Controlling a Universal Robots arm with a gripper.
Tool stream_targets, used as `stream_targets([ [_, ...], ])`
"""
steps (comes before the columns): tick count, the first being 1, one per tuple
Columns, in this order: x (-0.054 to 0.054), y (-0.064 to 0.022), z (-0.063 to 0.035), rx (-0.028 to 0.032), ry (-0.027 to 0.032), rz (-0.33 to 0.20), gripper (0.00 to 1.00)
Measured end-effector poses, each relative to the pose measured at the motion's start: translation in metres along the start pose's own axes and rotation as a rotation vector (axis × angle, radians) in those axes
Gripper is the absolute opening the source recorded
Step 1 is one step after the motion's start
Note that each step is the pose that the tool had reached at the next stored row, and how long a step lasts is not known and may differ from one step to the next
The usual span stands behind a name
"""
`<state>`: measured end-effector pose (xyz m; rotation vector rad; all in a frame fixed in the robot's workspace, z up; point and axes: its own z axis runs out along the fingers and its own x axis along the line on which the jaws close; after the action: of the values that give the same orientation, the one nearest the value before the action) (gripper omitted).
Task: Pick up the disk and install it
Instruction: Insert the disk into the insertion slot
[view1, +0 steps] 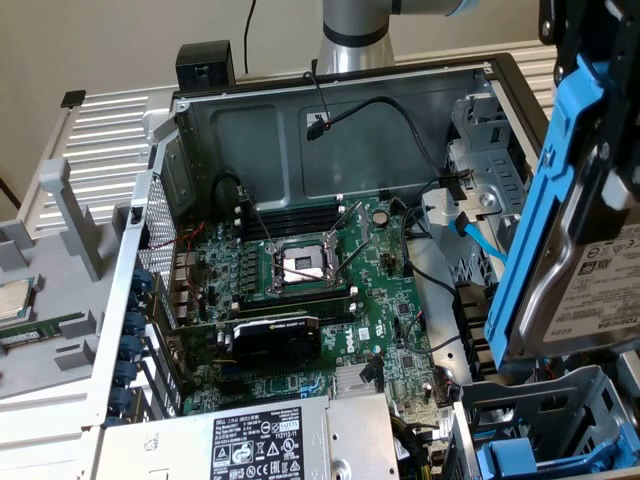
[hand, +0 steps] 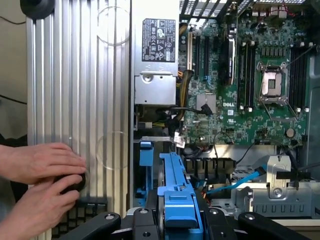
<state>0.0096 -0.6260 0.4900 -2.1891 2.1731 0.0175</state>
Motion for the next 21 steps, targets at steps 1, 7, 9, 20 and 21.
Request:
stream_targets([
  [1, 0.0, 0.0, 0.0, 0.0, 0.0001, 0.0, 0.37],
  [7, -0.003, 0.0008, 0.0049, -0.0001, 0.0003, -0.001, 0.37],
  [9, -0.007, 0.0009, 0.0064, -0.0001, 0.002, -0.001, 0.37],
  [20, -0.001, 0.0015, 0.0204, -0.0001, 0.0021, -0.001, 0.37],
  [21, -0.001, 0.0015, 0.0219, -0.0001, 0.002, -0.001, 0.37],
])
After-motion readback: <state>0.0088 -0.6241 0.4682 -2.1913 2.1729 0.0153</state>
